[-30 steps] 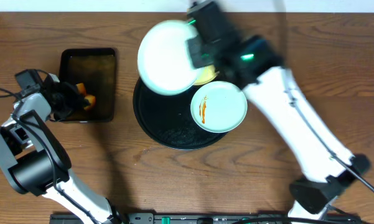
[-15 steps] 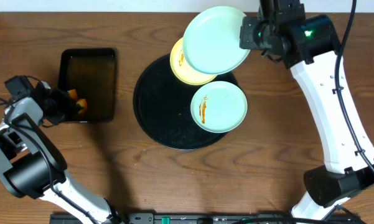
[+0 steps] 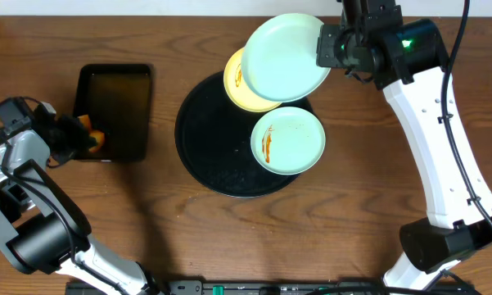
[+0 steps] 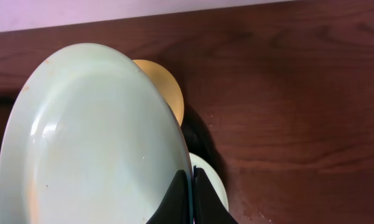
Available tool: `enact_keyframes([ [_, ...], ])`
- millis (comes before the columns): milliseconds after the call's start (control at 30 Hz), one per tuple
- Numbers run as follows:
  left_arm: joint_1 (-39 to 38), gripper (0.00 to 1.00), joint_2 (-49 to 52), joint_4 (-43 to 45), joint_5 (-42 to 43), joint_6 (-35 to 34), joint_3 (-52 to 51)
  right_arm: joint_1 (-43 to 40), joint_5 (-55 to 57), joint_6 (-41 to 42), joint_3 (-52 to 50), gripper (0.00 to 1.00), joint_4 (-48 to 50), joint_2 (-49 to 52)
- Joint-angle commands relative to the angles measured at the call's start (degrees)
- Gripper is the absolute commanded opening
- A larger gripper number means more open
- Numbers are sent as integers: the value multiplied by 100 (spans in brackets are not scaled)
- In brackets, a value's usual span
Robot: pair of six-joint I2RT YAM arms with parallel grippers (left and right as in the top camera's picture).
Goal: Clean dirty plates on tray and stack at the side
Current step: 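Carry the green plate with the right gripper to the table's right side, then set the green plate down at right, then reach toward the yellow plate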
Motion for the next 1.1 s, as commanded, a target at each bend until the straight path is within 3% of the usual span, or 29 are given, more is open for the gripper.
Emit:
enact_keyframes([
  [0,42,8,-133,-9,-203,111,111,-26,-13,74,20,1,2,0],
  [233,-11,8,-380,170,1191,129,120,-26,155,76,20,1,170,0],
  [367,-184,7,-723,168,1180,365,120,-208,190,459,20,1,376,0],
  [467,-391,7,-1047,120,866,369,120,-914,-105,826,17,1,372,0],
  [767,-468,7,-1069,55,841,372,116,-2341,-90,824,-326,1,63,315],
  [900,-468,7,-1069,57,841,372,116,-2566,-216,798,-861,1,389,710],
  [1067,-468,7,-1069,37,643,369,114,-2592,-1261,544,-1370,1,1311,1486],
])
